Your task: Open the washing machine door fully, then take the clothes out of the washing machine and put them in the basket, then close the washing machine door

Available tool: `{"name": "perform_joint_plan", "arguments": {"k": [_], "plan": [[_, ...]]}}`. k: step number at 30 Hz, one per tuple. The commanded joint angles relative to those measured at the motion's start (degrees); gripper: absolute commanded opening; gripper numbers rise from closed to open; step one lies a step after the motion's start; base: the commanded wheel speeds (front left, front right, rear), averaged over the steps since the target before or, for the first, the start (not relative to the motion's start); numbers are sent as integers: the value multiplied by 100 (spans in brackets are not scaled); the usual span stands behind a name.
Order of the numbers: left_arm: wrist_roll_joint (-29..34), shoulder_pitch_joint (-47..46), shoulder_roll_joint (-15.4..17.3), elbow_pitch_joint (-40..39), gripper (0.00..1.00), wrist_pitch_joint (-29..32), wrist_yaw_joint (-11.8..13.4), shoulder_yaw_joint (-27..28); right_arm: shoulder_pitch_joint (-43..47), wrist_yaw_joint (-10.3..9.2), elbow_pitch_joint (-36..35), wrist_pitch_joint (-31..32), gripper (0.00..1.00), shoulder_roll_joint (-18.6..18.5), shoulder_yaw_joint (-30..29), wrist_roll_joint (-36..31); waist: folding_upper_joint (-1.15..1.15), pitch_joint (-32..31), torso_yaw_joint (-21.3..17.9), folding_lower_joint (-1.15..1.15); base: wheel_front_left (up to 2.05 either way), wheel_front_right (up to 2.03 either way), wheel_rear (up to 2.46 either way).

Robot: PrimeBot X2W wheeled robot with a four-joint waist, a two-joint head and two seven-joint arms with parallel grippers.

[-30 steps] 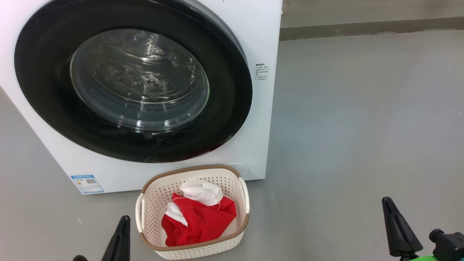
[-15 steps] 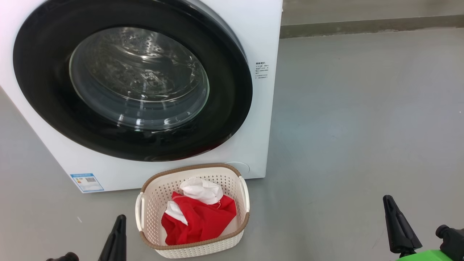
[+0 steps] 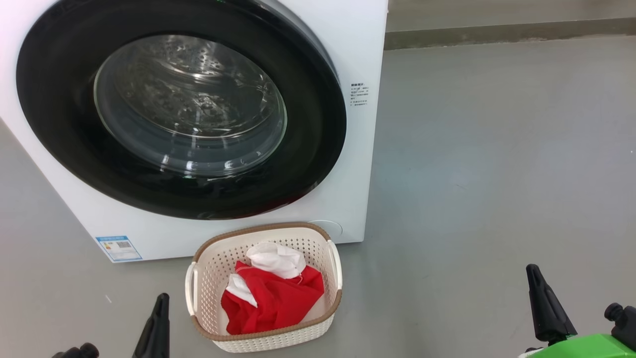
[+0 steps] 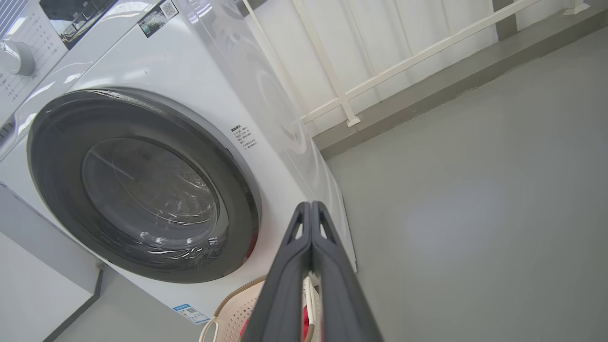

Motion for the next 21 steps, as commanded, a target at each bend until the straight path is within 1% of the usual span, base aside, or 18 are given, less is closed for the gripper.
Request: {"name": "perform_joint_plan", "arguments": {"k": [1, 21], "plan": [[-197, -269, 24, -100, 0, 43, -46, 128, -330, -7, -110, 48, 0, -113, 35, 224, 0, 5, 1, -1, 0, 0, 0], [-1336, -437, 2, 62, 0, 365, -68, 247, -568, -10, 90, 326, 0, -151, 50, 1480, 0, 54, 5, -1, 0, 0, 0]]}}
